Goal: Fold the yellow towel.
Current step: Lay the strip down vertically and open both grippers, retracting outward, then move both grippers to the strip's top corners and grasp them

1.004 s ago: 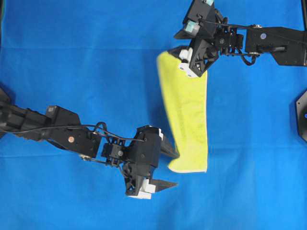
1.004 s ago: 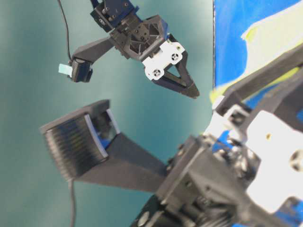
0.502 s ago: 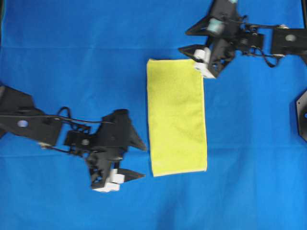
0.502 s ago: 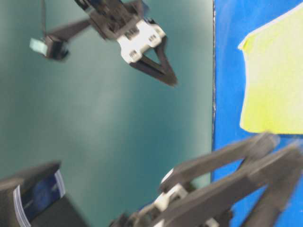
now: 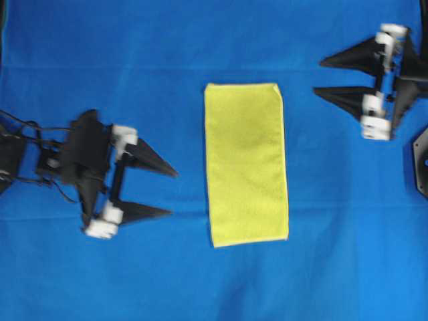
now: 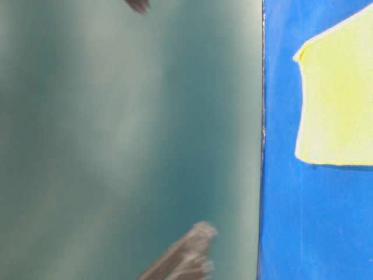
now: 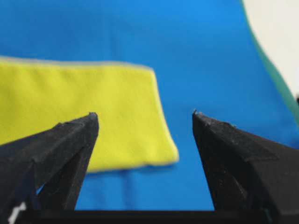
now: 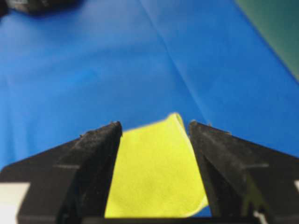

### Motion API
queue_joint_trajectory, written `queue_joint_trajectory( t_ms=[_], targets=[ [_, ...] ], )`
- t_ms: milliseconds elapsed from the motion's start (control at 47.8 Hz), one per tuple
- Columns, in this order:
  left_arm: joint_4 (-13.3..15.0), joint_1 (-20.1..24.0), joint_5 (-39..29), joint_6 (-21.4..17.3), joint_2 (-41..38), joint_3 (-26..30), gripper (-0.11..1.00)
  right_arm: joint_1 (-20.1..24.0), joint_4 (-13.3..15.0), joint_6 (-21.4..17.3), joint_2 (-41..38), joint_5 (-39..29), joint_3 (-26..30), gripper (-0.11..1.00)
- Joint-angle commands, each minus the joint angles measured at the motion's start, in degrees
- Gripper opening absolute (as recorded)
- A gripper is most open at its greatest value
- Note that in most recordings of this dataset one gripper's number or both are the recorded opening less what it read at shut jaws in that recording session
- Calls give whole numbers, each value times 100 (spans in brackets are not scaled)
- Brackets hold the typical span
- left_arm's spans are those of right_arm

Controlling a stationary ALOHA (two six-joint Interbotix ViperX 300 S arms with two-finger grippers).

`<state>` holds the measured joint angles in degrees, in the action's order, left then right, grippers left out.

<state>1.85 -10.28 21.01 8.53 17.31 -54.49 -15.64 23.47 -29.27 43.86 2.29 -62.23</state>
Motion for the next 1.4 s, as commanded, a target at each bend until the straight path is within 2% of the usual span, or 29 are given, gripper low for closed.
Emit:
queue_joint_trajectory(
  t_ms=[0,105,209,774,921,1130,1381],
  targets=[
    [-18,105,501,-185,334,-246,76,0,-44,-18,308,281,-272,62],
    [-18,255,896,-308,554,-580,76,0,-158,-9,519,747,-703,62],
    [-18,352,1011,-325,615,-686,76,0,-229,-9,545,1011,-888,62],
    [-18,466,1020,-360,492,-527,76,0,-220,9,492,967,-729,62],
    [-18,835,835,-387,70,-141,76,-97,-211,35,-26,571,-352,62],
    [-18,1424,123,-466,-747,615,76,-492,-105,70,-1230,-79,193,62],
    [-18,2004,105,-466,-1784,967,76,-668,149,79,-2681,-448,826,62]
  ],
)
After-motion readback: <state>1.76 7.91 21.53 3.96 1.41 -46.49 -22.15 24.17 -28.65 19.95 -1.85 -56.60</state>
